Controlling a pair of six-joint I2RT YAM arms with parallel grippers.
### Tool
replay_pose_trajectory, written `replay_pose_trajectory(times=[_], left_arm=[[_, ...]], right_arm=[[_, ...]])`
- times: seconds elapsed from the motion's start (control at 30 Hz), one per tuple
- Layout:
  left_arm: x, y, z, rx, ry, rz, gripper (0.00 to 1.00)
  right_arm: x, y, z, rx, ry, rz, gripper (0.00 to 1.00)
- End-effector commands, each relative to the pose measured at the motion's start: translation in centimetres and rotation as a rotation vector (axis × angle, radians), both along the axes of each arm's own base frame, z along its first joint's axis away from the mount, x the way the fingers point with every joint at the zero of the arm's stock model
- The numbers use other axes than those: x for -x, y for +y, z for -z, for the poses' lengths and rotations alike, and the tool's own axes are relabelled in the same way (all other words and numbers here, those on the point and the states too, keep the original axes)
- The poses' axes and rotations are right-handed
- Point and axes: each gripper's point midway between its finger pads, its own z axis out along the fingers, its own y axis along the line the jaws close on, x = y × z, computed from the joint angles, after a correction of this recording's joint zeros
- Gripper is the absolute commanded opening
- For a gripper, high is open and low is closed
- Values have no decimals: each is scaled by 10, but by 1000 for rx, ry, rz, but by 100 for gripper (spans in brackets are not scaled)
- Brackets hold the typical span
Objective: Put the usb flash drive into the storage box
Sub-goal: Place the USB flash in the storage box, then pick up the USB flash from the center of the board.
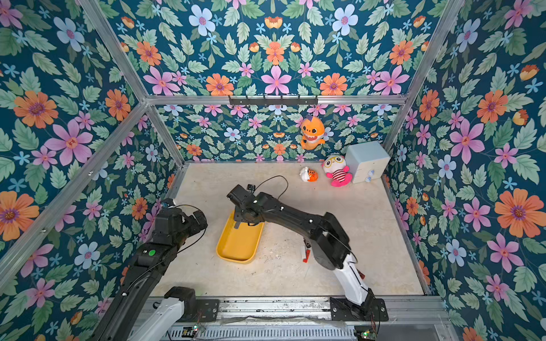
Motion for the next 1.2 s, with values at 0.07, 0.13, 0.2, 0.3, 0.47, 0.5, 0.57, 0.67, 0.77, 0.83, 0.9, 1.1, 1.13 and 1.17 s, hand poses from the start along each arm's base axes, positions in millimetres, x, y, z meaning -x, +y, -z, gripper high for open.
replay_pose_trajectory(times=[0.07,0.13,0.2,0.3,0.47,0.5,0.57,0.67,0.77,0.83,0.9,1.1,1.13,1.17], left_arm=[[-1,-39,-13,55,-53,208,95],[1,-64,-14,84,-52,310,99],[5,-94,-13,151,-21,405,95],[10,-135,-11,228,17,475,85],[26,-211,1,153,85,542,86],[31,-232,9,136,119,566,86],[38,-273,28,110,196,606,86],[49,-332,55,130,286,677,86],[55,-371,77,196,339,714,85],[56,-386,95,228,378,719,84],[59,-400,111,231,420,729,82],[66,-417,140,202,485,725,70],[69,-418,142,199,493,726,69],[71,-419,146,194,504,728,69]], right_arm=[[-1,-132,-32,110,-235,145,51],[4,-195,-18,141,-244,246,52],[12,-257,6,134,-205,365,52],[29,-324,34,129,-165,500,51],[44,-370,52,159,-197,606,54],[46,-373,57,159,-196,613,54],[48,-377,63,171,-184,628,54],[51,-383,66,199,-183,637,55],[54,-387,67,201,-199,637,55],[53,-385,66,184,-217,627,55],[54,-385,66,180,-221,624,55],[53,-383,66,178,-220,613,56],[53,-383,67,179,-220,613,56],[53,-383,67,180,-220,611,56]])
